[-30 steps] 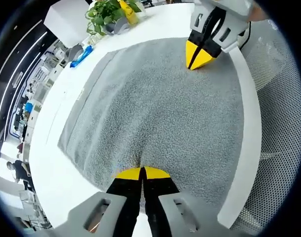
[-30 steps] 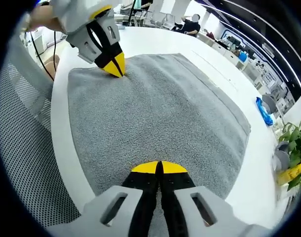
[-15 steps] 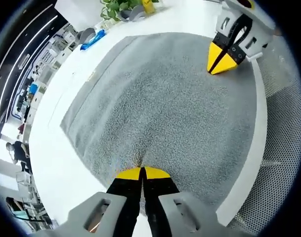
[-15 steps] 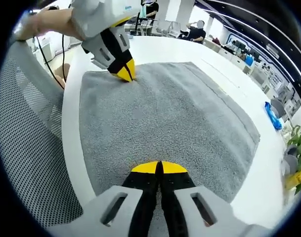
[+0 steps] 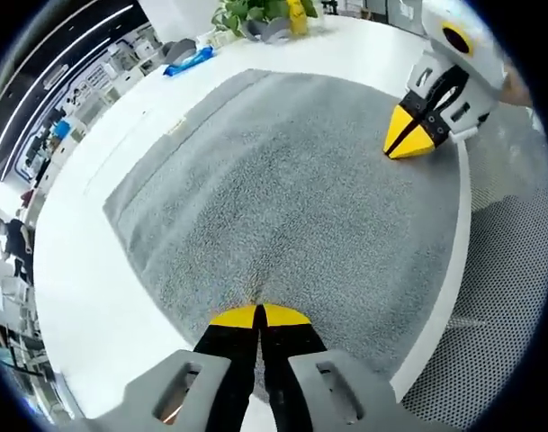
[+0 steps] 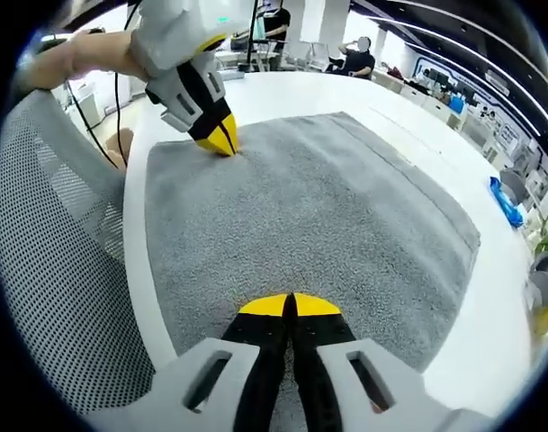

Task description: Fold the towel on the table until its edges align and the towel forms a compact rectangular stack.

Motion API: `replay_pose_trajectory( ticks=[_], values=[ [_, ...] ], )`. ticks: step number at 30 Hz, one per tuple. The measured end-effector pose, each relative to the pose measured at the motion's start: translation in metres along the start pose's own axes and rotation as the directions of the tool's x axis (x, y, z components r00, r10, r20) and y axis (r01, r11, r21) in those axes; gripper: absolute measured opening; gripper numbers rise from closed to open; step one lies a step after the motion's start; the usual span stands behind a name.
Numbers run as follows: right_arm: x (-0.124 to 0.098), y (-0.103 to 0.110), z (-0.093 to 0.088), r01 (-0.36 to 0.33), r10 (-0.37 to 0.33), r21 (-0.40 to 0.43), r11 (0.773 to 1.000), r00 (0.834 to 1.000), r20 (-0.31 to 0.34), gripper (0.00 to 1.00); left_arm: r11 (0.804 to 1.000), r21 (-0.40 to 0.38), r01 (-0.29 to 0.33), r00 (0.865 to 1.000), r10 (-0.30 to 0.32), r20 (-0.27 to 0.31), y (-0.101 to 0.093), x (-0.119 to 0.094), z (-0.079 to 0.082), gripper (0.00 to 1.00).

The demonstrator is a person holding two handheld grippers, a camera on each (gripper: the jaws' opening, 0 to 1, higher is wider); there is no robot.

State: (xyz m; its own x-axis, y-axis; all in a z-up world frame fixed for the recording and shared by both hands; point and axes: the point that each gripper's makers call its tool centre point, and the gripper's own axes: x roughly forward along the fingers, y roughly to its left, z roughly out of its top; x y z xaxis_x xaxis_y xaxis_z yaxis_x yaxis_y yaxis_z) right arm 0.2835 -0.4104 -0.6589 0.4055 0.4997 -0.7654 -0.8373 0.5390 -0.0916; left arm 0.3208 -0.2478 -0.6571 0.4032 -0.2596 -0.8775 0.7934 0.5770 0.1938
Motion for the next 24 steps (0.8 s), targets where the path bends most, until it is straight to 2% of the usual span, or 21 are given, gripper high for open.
replay_pose_trajectory(
  ticks=[3,5,8,9,11,12,13,14,15,16,17,18,19,20,22,23,24],
  values=[
    [0.000,0.000,0.000,-0.031,0.028,0.070,0.997,0.999,0.040,0.00,0.999,0.024,0.037,0.998,-0.038,0.049,-0.001,0.000,0.001,0.01],
    [-0.001,0.000,0.001,-0.079,0.069,0.117,0.990,0.993,0.092,0.00,0.998,0.030,0.046,0.992,-0.049,0.114,-0.001,0.000,0.002,0.01],
    [-0.003,0.000,-0.001,-0.143,0.114,0.218,0.965,0.984,0.140,0.00,0.997,0.053,0.059,0.966,-0.071,0.248,-0.001,-0.002,0.003,0.01],
    [-0.004,0.000,-0.001,-0.162,0.129,0.258,0.953,0.982,0.139,0.00,0.997,-0.010,0.076,0.947,-0.069,0.314,0.000,-0.004,0.002,0.01],
    [-0.005,0.002,-0.002,-0.185,0.156,0.298,0.936,0.981,0.120,0.00,0.986,-0.110,0.128,0.923,-0.077,0.378,0.001,-0.009,-0.005,0.03],
    [-0.007,0.002,-0.004,-0.191,0.169,0.291,0.937,0.981,0.097,0.00,0.969,-0.215,0.124,0.929,-0.037,0.368,0.007,-0.012,-0.013,0.04],
    [-0.011,0.005,-0.007,-0.198,0.187,0.272,0.942,0.980,0.066,0.00,0.927,-0.362,0.097,0.941,0.034,0.338,0.016,-0.018,-0.028,0.04],
    [-0.013,0.007,-0.011,-0.205,0.202,0.232,0.951,0.979,0.039,0.00,0.941,-0.320,0.108,0.932,0.016,0.361,0.013,-0.023,-0.031,0.04],
    [-0.018,0.011,-0.017,-0.214,0.217,0.132,0.968,0.976,-0.006,0.00,0.952,-0.270,0.145,0.919,-0.028,0.394,0.005,-0.029,-0.035,0.04],
    [-0.022,0.013,-0.021,-0.218,0.220,0.068,0.974,0.975,-0.027,0.00,0.951,-0.248,0.184,0.914,-0.072,0.399,-0.005,-0.033,-0.038,0.04],
    [-0.025,0.015,-0.026,-0.220,0.221,0.018,0.975,0.974,-0.054,0.00,0.951,-0.187,0.245,0.906,-0.156,0.393,-0.023,-0.038,-0.043,0.04],
    [-0.028,0.017,-0.031,-0.225,0.223,-0.012,0.974,0.972,-0.079,0.00,0.957,-0.122,0.265,0.903,-0.201,0.379,-0.033,-0.041,-0.048,0.04],
    [-0.033,0.020,-0.035,-0.228,0.224,-0.039,0.973,0.970,-0.094,0.00,0.961,-0.063,0.268,0.904,-0.229,0.360,-0.041,-0.042,-0.052,0.05],
    [-0.038,0.023,-0.040,-0.236,0.230,-0.044,0.971,0.967,-0.111,0.00,0.967,0.034,0.253,0.913,-0.250,0.321,-0.051,-0.044,-0.059,0.06],
    [-0.045,0.025,-0.049,-0.237,0.230,-0.036,0.971,0.964,-0.134,0.00,0.968,0.167,0.186,0.913,-0.233,0.336,-0.056,-0.048,-0.056,0.11],
    [-0.048,0.025,-0.052,-0.234,0.227,-0.037,0.971,0.964,-0.138,0.00,0.972,0.146,0.182,0.924,-0.220,0.313,-0.054,-0.048,-0.060,0.11],
    [-0.051,0.025,-0.056,-0.235,0.227,-0.038,0.971,0.963,-0.144,0.00,0.974,0.127,0.189,0.924,-0.220,0.313,-0.055,-0.048,-0.060,0.11]
  ],
)
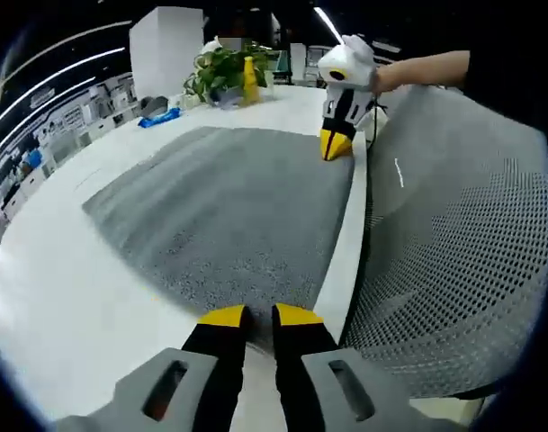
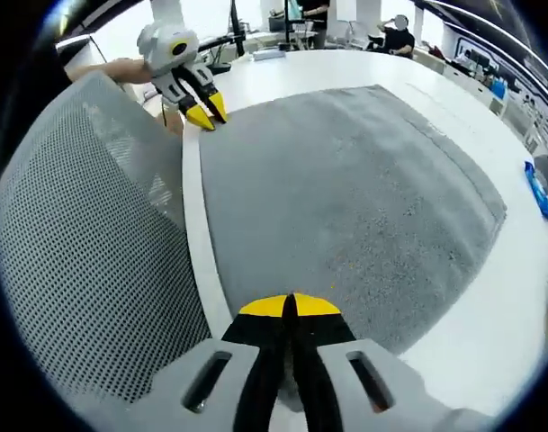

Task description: Fold the towel on the table until its edges align and the towel forms a compact rectangular stack.

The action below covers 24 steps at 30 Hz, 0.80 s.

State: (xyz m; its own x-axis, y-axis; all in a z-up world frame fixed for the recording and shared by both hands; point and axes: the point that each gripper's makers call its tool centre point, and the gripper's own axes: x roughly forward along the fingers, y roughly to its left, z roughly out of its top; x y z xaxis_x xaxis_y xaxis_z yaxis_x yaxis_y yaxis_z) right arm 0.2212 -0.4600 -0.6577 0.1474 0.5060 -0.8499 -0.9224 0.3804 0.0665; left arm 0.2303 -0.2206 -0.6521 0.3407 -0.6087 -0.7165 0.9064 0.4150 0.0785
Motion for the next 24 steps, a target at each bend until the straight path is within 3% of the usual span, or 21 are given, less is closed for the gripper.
replay_pose_trajectory(
  ticks=[3,7,9,13,15,17,20,24],
  values=[
    [-0.010,0.000,-0.016,0.014,-0.014,-0.034,0.999,1.000,-0.010,0.00,1.000,0.011,0.008,1.000,-0.008,-0.022,0.002,-0.001,-0.002,0.13],
    [-0.019,-0.004,-0.034,0.037,-0.044,-0.093,0.995,0.996,-0.074,0.00,0.995,0.098,0.027,0.998,-0.021,-0.065,0.003,-0.005,-0.005,0.14],
    [-0.021,-0.002,-0.034,0.023,-0.027,-0.063,0.998,0.998,-0.052,0.00,0.994,0.095,0.044,0.996,-0.037,-0.075,0.002,-0.007,-0.006,0.15],
    [-0.027,0.003,-0.046,0.010,-0.015,-0.069,0.998,0.997,-0.077,0.00,0.995,0.078,0.069,0.994,-0.062,-0.088,-0.001,-0.014,-0.014,0.15],
    [-0.030,0.004,-0.049,0.011,-0.015,-0.063,0.998,0.997,-0.074,0.00,0.996,0.066,0.060,0.995,-0.054,-0.078,-0.001,-0.014,-0.015,0.16],
    [-0.032,0.008,-0.051,-0.001,-0.003,-0.061,0.998,0.998,-0.068,0.02,0.999,0.004,0.042,0.996,-0.042,-0.074,-0.001,-0.014,-0.016,0.16],
    [-0.031,0.011,-0.053,-0.012,0.009,-0.046,0.999,0.998,-0.061,0.06,0.999,0.014,0.036,0.996,-0.034,-0.079,-0.001,-0.014,-0.015,0.16],
    [-0.030,0.011,-0.053,0.003,-0.013,-0.110,0.994,0.996,-0.086,0.05,0.998,0.032,0.051,0.992,-0.047,-0.118,-0.005,-0.016,-0.021,0.16]
  ],
)
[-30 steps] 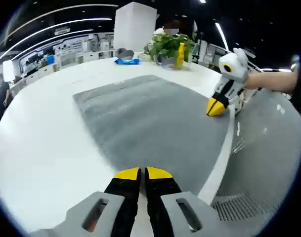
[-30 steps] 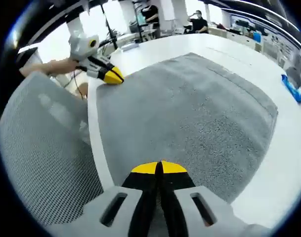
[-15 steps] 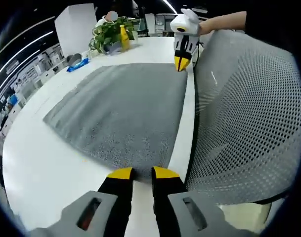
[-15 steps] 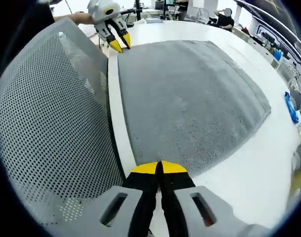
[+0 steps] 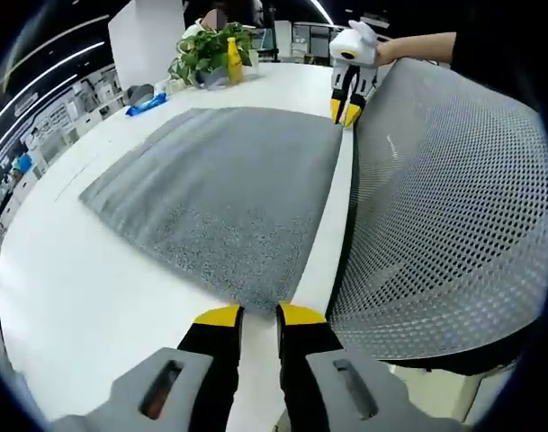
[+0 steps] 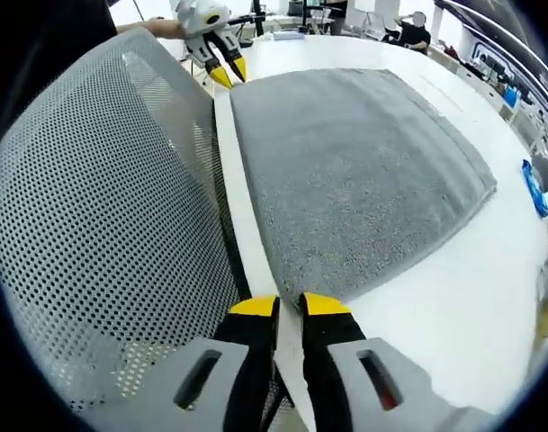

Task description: Fold the towel on the table until its edges align and the towel forms a compact rectangular stack.

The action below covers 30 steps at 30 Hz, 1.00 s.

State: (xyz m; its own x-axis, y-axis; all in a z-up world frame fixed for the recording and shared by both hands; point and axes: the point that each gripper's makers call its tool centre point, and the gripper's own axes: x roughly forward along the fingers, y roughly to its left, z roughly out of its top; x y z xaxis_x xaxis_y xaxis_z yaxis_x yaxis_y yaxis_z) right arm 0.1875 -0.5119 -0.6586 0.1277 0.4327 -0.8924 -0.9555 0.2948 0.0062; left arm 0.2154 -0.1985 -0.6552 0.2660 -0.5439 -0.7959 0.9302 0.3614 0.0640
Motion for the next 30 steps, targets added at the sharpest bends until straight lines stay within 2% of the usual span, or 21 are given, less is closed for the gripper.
replay_pose_trajectory(
  ticks=[1,2,3,4,5,7,8,9,10,14,17,19,21,24,25,26,27,28,29,30],
  values=[
    [0.001,-0.003,-0.001,0.010,-0.010,-0.016,1.000,1.000,-0.009,0.03,1.000,0.016,0.001,0.999,0.000,-0.044,0.001,-0.004,-0.007,0.14],
    [0.001,-0.003,-0.001,0.014,-0.015,-0.013,1.000,1.000,-0.014,0.02,1.000,-0.012,0.019,1.000,-0.019,-0.015,-0.008,-0.001,-0.001,0.14],
    [0.000,-0.004,-0.001,0.016,-0.016,-0.009,1.000,1.000,-0.016,0.02,1.000,0.013,0.014,0.999,-0.013,-0.035,-0.009,-0.002,-0.002,0.14],
    [0.000,-0.002,-0.001,0.012,-0.012,0.003,1.000,1.000,-0.014,0.03,0.998,0.045,-0.045,0.998,0.047,-0.031,0.003,-0.005,-0.003,0.14],
    [0.000,-0.002,-0.001,0.013,-0.013,0.005,1.000,1.000,-0.013,0.04,0.995,0.085,-0.057,0.998,0.058,-0.018,0.003,-0.005,-0.001,0.14],
    [0.000,-0.002,-0.002,0.018,-0.018,-0.003,1.000,1.000,-0.020,0.05,0.998,0.068,-0.016,0.999,0.018,-0.035,-0.004,-0.004,-0.004,0.11],
    [0.000,-0.001,-0.001,0.019,-0.019,-0.009,1.000,1.000,-0.024,0.05,0.997,0.069,-0.020,0.999,0.022,-0.034,-0.004,-0.003,-0.004,0.11],
    [0.000,-0.001,-0.001,0.019,-0.020,-0.020,1.000,0.999,-0.030,0.05,0.997,0.076,-0.025,0.999,0.027,-0.031,-0.004,-0.003,-0.003,0.11],
    [0.001,-0.001,-0.001,0.022,-0.023,-0.030,0.999,0.999,-0.035,0.05,0.995,0.085,-0.055,0.998,0.055,0.004,-0.001,-0.005,0.005,0.11],
    [0.001,0.000,-0.001,0.020,-0.022,-0.032,0.999,0.999,-0.041,0.08,0.991,0.118,-0.071,0.997,0.066,0.049,-0.002,-0.010,0.018,0.11],
    [0.001,-0.001,-0.002,0.023,-0.024,-0.025,0.999,0.999,-0.036,0.07,0.989,0.125,-0.081,0.996,0.074,0.054,-0.001,-0.008,0.021,0.12],
    [0.001,-0.001,-0.002,0.023,-0.023,-0.016,1.000,0.999,-0.033,0.07,0.975,0.178,-0.131,0.991,0.126,0.037,0.006,-0.011,0.021,0.12],
    [0.001,-0.001,-0.002,0.024,-0.025,-0.018,1.000,0.999,-0.033,0.07,0.966,0.199,-0.163,0.986,0.158,0.045,0.009,-0.014,0.023,0.14],
    [0.001,-0.001,-0.002,0.027,-0.028,-0.018,0.999,0.999,-0.031,0.07,0.963,0.215,-0.164,0.986,0.154,0.061,0.006,-0.016,0.025,0.16],
    [0.001,-0.001,-0.002,0.028,-0.028,-0.019,0.999,0.999,-0.030,0.07,0.933,0.306,-0.188,0.982,0.185,0.038,0.009,-0.017,0.024,0.16],
    [0.001,-0.002,-0.002,0.030,-0.030,-0.022,0.999,0.999,-0.030,0.07,0.904,0.365,-0.224,0.973,0.227,0.033,0.013,-0.019,0.025,0.16],
    [0.001,-0.002,-0.002,0.030,-0.031,-0.024,0.999,0.999,-0.029,0.06,0.896,0.375,-0.237,0.970,0.239,0.044,0.013,-0.020,0.027,0.16],
    [0.001,-0.003,-0.002,0.032,-0.033,-0.025,0.999,0.999,-0.029,0.05,0.910,0.351,-0.220,0.975,0.215,0.054,0.007,-0.019,0.029,0.16],
    [0.001,-0.003,-0.002,0.036,-0.036,-0.023,0.999,0.999,-0.028,0.05,0.929,0.320,-0.184,0.983,0.166,0.083,0.000,-0.017,0.035,0.16],
    [0.001,-0.003,-0.002,0.036,-0.037,-0.021,0.999,0.999,-0.028,0.04,0.944,0.296,-0.147,0.988,0.127,0.084,-0.006,-0.016,0.035,0.16]
  ],
)
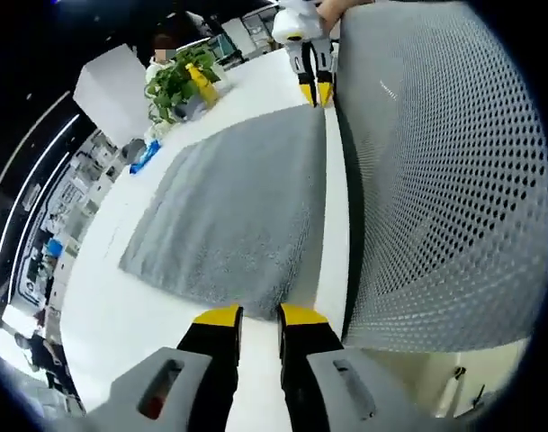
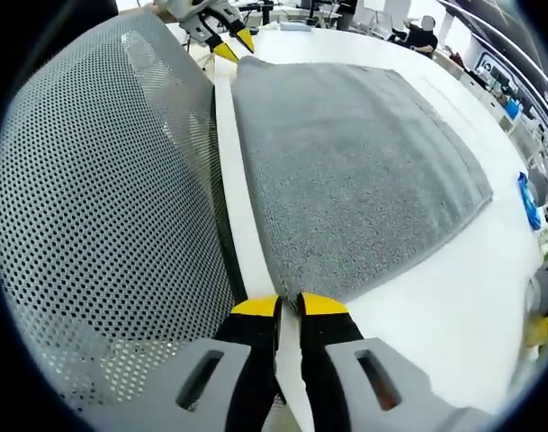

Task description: Fold the towel on the table until its edges align and the towel forms a compact rectangular stack.

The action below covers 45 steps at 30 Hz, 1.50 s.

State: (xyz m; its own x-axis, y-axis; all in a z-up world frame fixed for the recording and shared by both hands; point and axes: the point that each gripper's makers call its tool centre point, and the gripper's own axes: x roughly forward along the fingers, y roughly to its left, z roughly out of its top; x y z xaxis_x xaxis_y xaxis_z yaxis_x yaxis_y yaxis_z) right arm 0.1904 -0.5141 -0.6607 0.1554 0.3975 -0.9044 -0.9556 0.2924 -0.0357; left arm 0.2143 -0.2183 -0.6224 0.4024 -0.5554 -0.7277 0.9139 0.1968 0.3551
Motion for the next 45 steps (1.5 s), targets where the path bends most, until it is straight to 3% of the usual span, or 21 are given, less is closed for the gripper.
replay_pose_trajectory(
  ticks=[6,11,14,17,19,24,30,34,38,41,45],
  values=[
    [0.000,-0.002,0.000,0.004,-0.005,0.044,0.999,1.000,0.015,0.02,0.995,0.087,0.054,0.990,-0.042,-0.132,-0.008,0.011,-0.024,0.16],
    [0.000,0.000,0.000,0.008,-0.008,0.019,1.000,1.000,0.009,0.02,0.994,0.084,0.074,0.988,-0.062,-0.138,-0.011,0.015,-0.024,0.14],
    [0.000,-0.001,0.000,0.009,-0.009,0.002,1.000,1.000,0.010,0.03,0.995,0.030,0.092,0.988,-0.087,-0.127,-0.013,0.016,-0.022,0.03],
    [0.000,0.000,0.000,0.007,-0.007,0.002,1.000,1.000,0.013,0.03,0.996,-0.022,0.081,0.987,-0.083,-0.137,-0.011,0.017,-0.022,0.02],
    [0.000,0.001,0.000,0.004,-0.004,-0.008,1.000,1.000,0.009,0.05,0.995,-0.080,0.058,0.991,-0.067,-0.119,-0.007,0.016,-0.019,0.02],
    [0.000,0.002,0.000,0.002,-0.002,-0.028,1.000,1.000,-0.004,0.06,0.976,-0.218,-0.014,0.999,0.022,0.031,0.016,0.007,0.011,0.02],
    [0.001,0.000,0.000,0.014,-0.016,-0.072,0.997,1.000,-0.026,0.03,0.955,-0.288,-0.066,0.989,0.101,0.108,0.039,0.000,0.033,0.01],
    [0.001,0.000,0.000,0.012,-0.014,-0.071,0.997,1.000,-0.021,0.04,0.925,-0.379,-0.040,0.977,0.115,0.178,0.044,0.000,0.047,0.01],
    [0.001,-0.001,0.000,0.018,-0.020,-0.085,0.996,1.000,-0.023,0.02,0.901,-0.431,-0.059,0.968,0.156,0.195,0.052,-0.002,0.050,0.01],
    [0.001,-0.003,0.001,0.012,-0.012,0.028,1.000,1.000,-0.017,0.00,0.896,-0.438,-0.073,0.967,0.172,0.191,0.054,-0.003,0.049,0.01],
    [-0.001,-0.005,0.002,-0.026,0.022,0.205,0.978,1.000,0.021,0.00,0.885,-0.460,-0.077,0.964,0.185,0.193,0.056,-0.006,0.048,0.01]
  ],
)
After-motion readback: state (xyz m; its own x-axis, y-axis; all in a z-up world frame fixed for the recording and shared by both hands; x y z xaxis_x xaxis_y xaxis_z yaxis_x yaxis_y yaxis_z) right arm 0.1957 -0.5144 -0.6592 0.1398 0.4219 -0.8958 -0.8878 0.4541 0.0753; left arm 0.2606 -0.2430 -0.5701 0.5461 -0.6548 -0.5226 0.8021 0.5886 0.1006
